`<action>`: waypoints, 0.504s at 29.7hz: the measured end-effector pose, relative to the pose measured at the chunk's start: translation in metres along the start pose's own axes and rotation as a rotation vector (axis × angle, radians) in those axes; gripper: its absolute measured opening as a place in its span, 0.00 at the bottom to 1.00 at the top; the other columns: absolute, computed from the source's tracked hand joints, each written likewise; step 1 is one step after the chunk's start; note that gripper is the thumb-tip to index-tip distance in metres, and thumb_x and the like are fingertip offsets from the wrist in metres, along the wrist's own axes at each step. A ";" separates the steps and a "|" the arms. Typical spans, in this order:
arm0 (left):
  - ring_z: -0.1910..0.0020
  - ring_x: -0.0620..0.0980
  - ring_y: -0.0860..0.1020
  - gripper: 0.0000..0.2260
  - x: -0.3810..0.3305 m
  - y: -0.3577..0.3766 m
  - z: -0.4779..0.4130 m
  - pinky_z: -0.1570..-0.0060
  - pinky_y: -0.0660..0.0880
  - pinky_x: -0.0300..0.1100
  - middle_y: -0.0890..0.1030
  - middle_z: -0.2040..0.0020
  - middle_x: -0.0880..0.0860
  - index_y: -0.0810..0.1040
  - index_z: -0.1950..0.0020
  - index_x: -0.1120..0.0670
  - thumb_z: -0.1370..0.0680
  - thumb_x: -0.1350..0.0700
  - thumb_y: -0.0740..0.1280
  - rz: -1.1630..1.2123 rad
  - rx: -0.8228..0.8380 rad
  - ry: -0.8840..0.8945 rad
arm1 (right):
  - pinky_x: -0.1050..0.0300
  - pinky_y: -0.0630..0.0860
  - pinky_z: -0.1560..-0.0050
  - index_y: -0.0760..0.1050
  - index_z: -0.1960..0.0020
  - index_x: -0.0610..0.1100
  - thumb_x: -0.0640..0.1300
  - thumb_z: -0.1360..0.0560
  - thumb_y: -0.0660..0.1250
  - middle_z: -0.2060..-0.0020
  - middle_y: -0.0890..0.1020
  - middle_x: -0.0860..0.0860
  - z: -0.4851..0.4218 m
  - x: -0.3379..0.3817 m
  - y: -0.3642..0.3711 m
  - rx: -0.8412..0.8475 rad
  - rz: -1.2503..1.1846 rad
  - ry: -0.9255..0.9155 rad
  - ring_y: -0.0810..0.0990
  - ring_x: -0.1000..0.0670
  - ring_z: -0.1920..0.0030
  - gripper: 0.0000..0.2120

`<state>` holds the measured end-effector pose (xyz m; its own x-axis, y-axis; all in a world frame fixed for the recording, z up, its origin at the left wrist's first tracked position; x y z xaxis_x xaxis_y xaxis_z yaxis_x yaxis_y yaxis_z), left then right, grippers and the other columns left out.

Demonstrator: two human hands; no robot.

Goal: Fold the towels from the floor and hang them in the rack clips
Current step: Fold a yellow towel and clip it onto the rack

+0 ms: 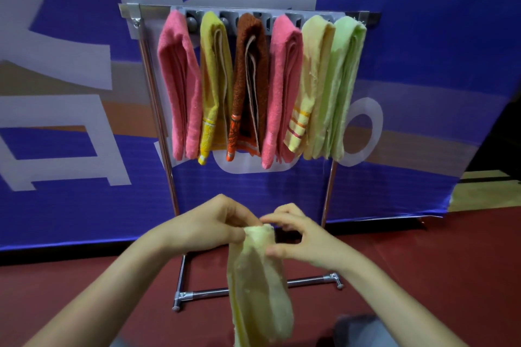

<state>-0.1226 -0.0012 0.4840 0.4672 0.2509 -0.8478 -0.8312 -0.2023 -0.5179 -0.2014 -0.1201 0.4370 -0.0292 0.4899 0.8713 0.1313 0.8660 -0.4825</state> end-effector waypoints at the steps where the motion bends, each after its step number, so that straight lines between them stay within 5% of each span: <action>1: 0.56 0.44 0.83 0.18 0.000 0.001 0.001 0.57 0.75 0.31 0.85 0.56 0.52 0.82 0.50 0.58 0.30 0.74 0.60 -0.006 0.019 0.002 | 0.66 0.60 0.37 0.71 0.52 0.67 0.50 0.35 0.74 0.47 0.66 0.61 -0.001 -0.003 0.002 0.071 0.042 0.023 0.66 0.60 0.39 0.18; 5: 0.60 0.40 0.81 0.18 -0.006 0.000 0.005 0.61 0.74 0.29 0.84 0.62 0.47 0.82 0.52 0.58 0.30 0.75 0.59 -0.044 0.054 -0.005 | 0.67 0.56 0.36 0.72 0.62 0.65 0.54 0.37 0.73 0.43 0.63 0.67 -0.002 -0.012 0.007 0.193 0.132 0.051 0.59 0.60 0.34 0.11; 9: 0.55 0.40 0.81 0.17 -0.006 -0.007 0.011 0.57 0.75 0.29 0.83 0.55 0.49 0.82 0.50 0.58 0.29 0.72 0.59 -0.188 0.014 -0.024 | 0.68 0.69 0.49 0.75 0.66 0.56 0.44 0.32 0.73 0.56 0.77 0.56 0.004 -0.023 0.006 0.187 0.027 0.050 0.74 0.62 0.55 0.10; 11: 0.53 0.42 0.80 0.15 -0.002 -0.007 0.009 0.55 0.75 0.31 0.83 0.52 0.49 0.81 0.48 0.57 0.28 0.68 0.60 -0.428 0.016 -0.032 | 0.66 0.70 0.60 0.76 0.65 0.52 0.41 0.31 0.72 0.66 0.77 0.55 0.008 -0.031 0.001 0.124 0.001 0.091 0.74 0.63 0.64 0.09; 15: 0.65 0.47 0.69 0.10 0.017 0.000 0.006 0.63 0.68 0.39 0.78 0.59 0.57 0.77 0.52 0.62 0.27 0.65 0.58 -0.749 0.001 -0.109 | 0.67 0.67 0.67 0.77 0.69 0.50 0.40 0.33 0.73 0.74 0.76 0.56 0.008 -0.030 -0.016 -0.135 -0.014 0.123 0.71 0.62 0.71 0.10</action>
<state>-0.1161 0.0092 0.4701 0.8751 0.4126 -0.2529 -0.3032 0.0603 -0.9510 -0.2104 -0.1476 0.4179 0.0881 0.4547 0.8863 0.2640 0.8473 -0.4609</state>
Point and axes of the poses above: each hand's wrist, its own z-axis away from the middle knuckle, its own y-axis out of the palm, x = y × z, the point moved 5 cm from there along -z, towards the middle knuckle
